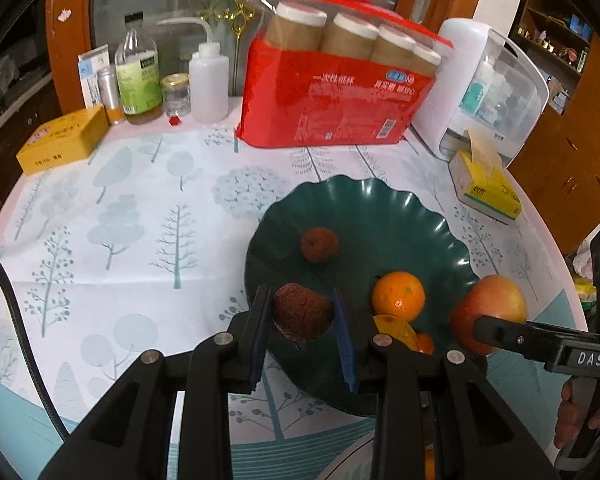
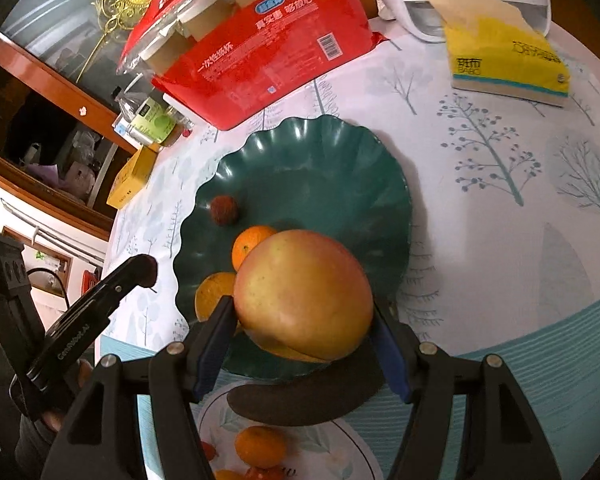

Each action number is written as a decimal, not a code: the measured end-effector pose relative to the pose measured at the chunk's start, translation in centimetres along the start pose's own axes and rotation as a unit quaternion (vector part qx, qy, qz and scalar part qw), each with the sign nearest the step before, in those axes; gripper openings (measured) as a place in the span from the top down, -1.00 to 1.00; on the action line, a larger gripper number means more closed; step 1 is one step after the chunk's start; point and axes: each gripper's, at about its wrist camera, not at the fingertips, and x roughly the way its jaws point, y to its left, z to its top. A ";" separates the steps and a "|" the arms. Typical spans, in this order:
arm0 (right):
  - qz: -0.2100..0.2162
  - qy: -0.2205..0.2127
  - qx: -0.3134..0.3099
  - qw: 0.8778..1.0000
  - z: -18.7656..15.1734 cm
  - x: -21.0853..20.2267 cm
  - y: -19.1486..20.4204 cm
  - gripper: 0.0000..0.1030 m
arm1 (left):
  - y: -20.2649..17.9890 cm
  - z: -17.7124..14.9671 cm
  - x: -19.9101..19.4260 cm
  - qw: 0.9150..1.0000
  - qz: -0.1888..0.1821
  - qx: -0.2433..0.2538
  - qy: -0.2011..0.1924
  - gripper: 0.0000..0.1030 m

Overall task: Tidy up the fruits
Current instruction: 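Carry the lychee with the left tool while the right tool carries the apple over the green plate, then open both tools onto the green plate and pull them back, then grasp a cherry tomato with the left tool while the right tool grasps a small yellow citrus, then carry the tomato with the left tool while the right tool carries the citrus onto the green plate, then open both tools over the green plate and pull them back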

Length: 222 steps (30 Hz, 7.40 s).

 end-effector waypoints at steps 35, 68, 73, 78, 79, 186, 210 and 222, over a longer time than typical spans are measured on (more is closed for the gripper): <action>0.003 -0.059 -0.034 0.998 -3.9 -7.6 2.4 -0.33 | -1.1 -4.9 -8.8 1.000 0.015 -0.007 0.000 -0.32; 0.000 -0.114 -0.256 0.960 -16.7 -9.6 6.5 -0.33 | 0.1 -14.9 -10.6 0.985 0.048 -0.126 0.104 -0.32; -0.001 -0.105 -0.309 0.945 -17.9 -8.3 7.5 -0.33 | -0.1 -15.5 -9.8 0.983 0.048 -0.132 0.120 -0.32; 0.004 -0.091 -0.351 0.932 -19.1 -6.8 8.0 -0.33 | -0.1 -16.0 -8.8 0.980 0.043 -0.139 0.135 -0.32; 0.006 -0.086 -0.355 0.931 -19.3 -6.4 8.0 -0.33 | -0.1 -16.1 -8.6 0.980 0.042 -0.140 0.137 -0.32; -0.032 -0.085 -0.114 0.989 -4.8 -2.1 4.5 0.41 | 1.5 0.9 -0.9 0.994 -0.049 -0.038 0.094 0.52; -0.012 -0.070 -0.046 0.996 -4.9 -2.3 2.2 0.04 | -0.3 -0.8 -3.0 0.995 -0.055 -0.018 0.083 0.11; -0.003 -0.092 -0.013 0.996 -7.4 -6.4 2.1 -0.14 | -1.3 -3.6 -7.5 0.996 -0.055 0.000 0.076 0.03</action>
